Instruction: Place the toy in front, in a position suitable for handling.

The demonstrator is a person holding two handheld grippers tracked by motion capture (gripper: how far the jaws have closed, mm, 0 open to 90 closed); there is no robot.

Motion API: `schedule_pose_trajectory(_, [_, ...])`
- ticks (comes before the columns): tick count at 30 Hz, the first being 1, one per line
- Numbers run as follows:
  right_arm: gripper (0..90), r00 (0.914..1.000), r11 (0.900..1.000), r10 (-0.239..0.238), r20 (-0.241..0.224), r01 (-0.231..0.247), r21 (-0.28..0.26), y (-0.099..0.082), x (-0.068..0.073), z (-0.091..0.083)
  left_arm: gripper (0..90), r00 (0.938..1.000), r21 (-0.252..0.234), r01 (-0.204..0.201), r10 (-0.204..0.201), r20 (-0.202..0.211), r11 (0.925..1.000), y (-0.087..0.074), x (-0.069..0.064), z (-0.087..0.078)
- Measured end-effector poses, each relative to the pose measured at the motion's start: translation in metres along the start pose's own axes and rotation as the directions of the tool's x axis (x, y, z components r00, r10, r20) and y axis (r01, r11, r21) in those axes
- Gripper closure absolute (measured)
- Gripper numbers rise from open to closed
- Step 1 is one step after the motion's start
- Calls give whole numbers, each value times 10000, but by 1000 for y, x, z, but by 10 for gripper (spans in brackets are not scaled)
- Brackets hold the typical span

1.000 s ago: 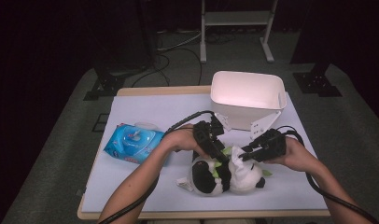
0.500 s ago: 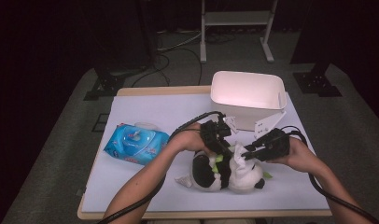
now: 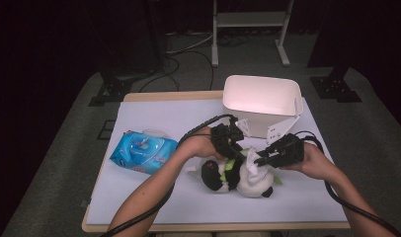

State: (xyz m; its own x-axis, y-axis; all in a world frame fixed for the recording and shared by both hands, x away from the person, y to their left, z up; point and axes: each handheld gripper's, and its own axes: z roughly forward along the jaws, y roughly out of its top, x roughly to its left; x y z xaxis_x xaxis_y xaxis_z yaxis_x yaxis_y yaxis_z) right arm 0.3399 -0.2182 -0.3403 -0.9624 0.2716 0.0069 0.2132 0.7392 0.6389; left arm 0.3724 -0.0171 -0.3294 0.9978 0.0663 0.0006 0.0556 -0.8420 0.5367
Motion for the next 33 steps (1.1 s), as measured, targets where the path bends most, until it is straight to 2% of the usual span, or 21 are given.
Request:
schedule_pose_trajectory(3, [747,9997,10000,32,-241,-34,-90,-1,2,5,703,9993,-475,267,-255,256,9985,-9,-4,-1])
schedule_pose_trajectory(9, [748,9995,9997,-227,-213,229,81,0,9,3,702,9987,-652,258,-229,448,9975,-13,-11,-3])
schedule_pose_trajectory(13, [748,9995,9999,-77,-299,75,-79,-3,7,3,699,9993,-619,177,-155,348,9979,-11,-14,-4])
schedule_pose_trajectory(18, [748,9995,9996,81,-321,-90,-281,-7,7,4,695,9988,-532,186,-161,464,9984,-10,-12,-3])
schedule_pose_trajectory(21, [747,9995,9996,96,-316,-105,-276,-7,7,4,693,9984,-542,195,-165,549,9983,-10,-11,-3])
schedule_pose_trajectory(30, [747,9995,9999,64,-311,-68,-111,-4,7,4,687,9989,-499,116,-93,466,9987,-10,-12,-4])
schedule_pose_trajectory(33, [747,9994,9999,98,-333,-102,-120,-5,7,5,686,9984,-561,217,-187,537,9982,-11,-11,-3])
